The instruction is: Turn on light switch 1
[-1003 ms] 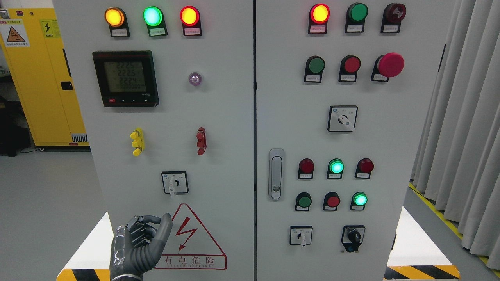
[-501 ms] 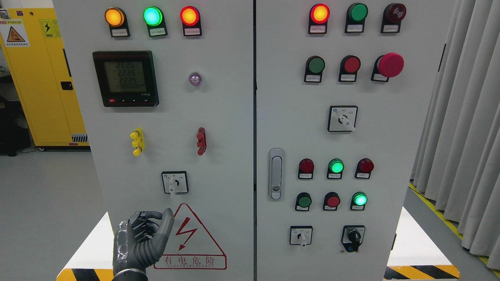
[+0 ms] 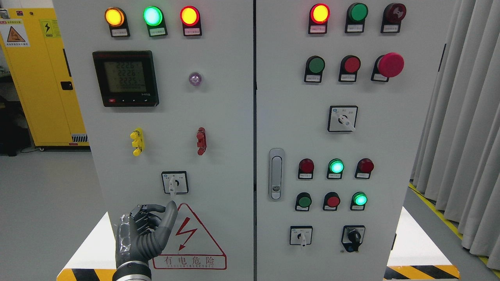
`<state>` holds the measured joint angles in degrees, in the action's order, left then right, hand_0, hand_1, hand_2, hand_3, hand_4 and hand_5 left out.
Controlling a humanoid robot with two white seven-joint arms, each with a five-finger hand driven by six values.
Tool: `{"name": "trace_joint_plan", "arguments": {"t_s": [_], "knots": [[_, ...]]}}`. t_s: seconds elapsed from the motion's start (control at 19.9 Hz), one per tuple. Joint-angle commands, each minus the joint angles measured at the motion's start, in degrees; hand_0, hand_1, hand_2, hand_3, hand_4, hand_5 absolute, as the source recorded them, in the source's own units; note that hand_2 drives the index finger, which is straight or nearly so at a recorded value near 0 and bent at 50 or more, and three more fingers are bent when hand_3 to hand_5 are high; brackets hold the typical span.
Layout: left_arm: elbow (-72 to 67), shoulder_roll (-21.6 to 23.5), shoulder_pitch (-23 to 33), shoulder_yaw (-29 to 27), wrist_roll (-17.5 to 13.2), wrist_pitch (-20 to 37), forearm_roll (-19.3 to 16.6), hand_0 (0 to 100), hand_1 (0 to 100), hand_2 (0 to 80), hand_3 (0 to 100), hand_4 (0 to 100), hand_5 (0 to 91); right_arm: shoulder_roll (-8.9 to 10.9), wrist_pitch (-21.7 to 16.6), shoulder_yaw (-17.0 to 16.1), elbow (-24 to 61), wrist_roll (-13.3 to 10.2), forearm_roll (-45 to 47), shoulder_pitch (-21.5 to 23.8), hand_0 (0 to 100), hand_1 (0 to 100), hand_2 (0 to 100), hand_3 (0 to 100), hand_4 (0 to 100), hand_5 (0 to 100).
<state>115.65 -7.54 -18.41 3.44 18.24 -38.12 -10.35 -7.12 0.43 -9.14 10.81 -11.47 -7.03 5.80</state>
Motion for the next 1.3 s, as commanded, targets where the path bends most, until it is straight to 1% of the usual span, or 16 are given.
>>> {"name": "trace_joint_plan", "arguments": {"t_s": [0.0,0.25,0.5,1.25], "knots": [[-0.78,-0.45,-1.19,0.25,0.56,-0.2,-0.02,25,67,56.0,88,88,82.0,0.0,0.01,0.0,0.0,0.05,0.0,0.0,0,50,4,0,0,0],[-1.39,-0.54,-2.42,0.16,0.56,-1.69,-0.02,25,67,55.6,88,88,82.1,0.0,0.01,0.0,0.0,0.05,0.0,0.0,0,50,4,0,0,0],[-1.83,-0.72,-3.65,0.25,0.56,-1.78,-0.37,24,67,55.6,88,89,82.2,0.0,0.01,0.0,0.0,0.05,0.0,0.0,0,50,4,0,0,0],[-3.33,-0.89,-4.88,0.43,0.56,-1.96,-0.63,23,67,56.1,88,89,82.9,0.0,0.01,0.0,0.0,0.05,0.0,0.0,0,50,4,0,0,0]]}}
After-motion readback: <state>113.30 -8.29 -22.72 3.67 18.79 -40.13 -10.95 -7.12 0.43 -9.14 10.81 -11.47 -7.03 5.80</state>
